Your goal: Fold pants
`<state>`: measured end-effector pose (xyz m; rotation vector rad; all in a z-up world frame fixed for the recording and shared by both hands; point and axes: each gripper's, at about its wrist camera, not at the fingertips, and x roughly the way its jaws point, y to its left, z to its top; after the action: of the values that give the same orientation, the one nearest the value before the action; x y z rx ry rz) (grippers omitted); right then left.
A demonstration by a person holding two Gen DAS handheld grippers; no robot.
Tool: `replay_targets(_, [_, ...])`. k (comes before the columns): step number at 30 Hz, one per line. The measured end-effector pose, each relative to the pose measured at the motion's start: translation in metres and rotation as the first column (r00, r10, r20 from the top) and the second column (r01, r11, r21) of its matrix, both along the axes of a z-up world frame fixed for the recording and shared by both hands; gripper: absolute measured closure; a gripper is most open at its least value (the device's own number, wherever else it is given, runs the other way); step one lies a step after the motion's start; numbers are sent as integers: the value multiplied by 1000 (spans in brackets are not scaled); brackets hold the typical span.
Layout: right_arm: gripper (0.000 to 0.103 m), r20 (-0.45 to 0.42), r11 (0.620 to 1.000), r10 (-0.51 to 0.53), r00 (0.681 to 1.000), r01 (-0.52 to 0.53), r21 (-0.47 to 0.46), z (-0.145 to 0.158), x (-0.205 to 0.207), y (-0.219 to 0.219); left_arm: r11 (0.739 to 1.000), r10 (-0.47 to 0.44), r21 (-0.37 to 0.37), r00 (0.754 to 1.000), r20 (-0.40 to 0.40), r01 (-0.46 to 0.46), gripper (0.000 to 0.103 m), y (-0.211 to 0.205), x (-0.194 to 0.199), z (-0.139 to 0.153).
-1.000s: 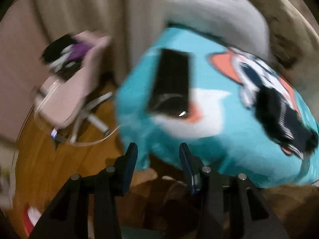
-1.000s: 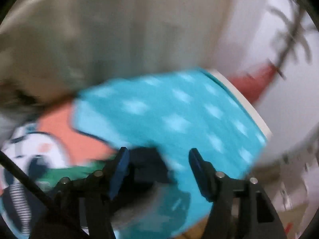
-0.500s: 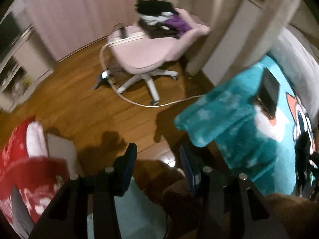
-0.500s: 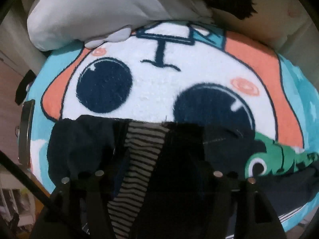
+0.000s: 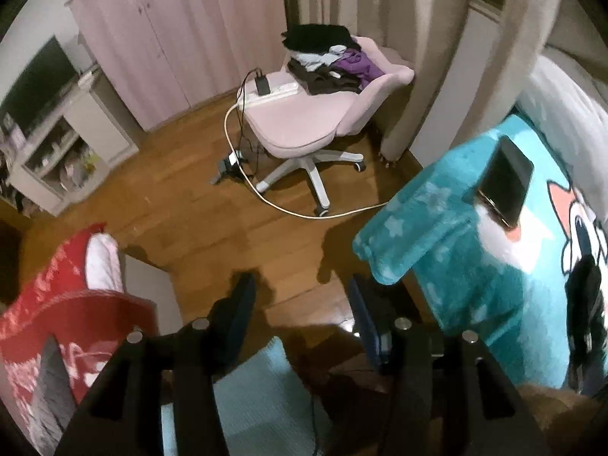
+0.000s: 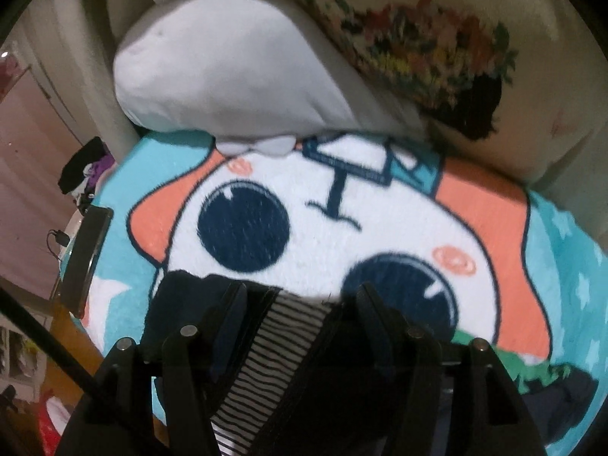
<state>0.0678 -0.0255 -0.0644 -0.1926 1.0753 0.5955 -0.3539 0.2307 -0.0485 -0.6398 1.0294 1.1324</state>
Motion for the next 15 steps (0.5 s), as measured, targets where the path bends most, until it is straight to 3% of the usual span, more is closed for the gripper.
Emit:
replay_targets(5, [37,75,987,159,984,-159,-6,10,27,25,999,-26,24,1000,-11,26,50,-21,12,17])
replay_targets(9, [36,189,953,298,936,-301,-9,39,18,52,998,-26,52,1000,-14,27,46,-35,12,35])
replay_targets(12, [32,239,939,325,915,-342,29,56,5,62,994,-17,104,1000,-10,18,39,-41,12,46])
replay_targets(15, [32,211,943,295,932,-320,93,60,-5,62,991,-13,133,1000,-21,16,39,-40,14,50])
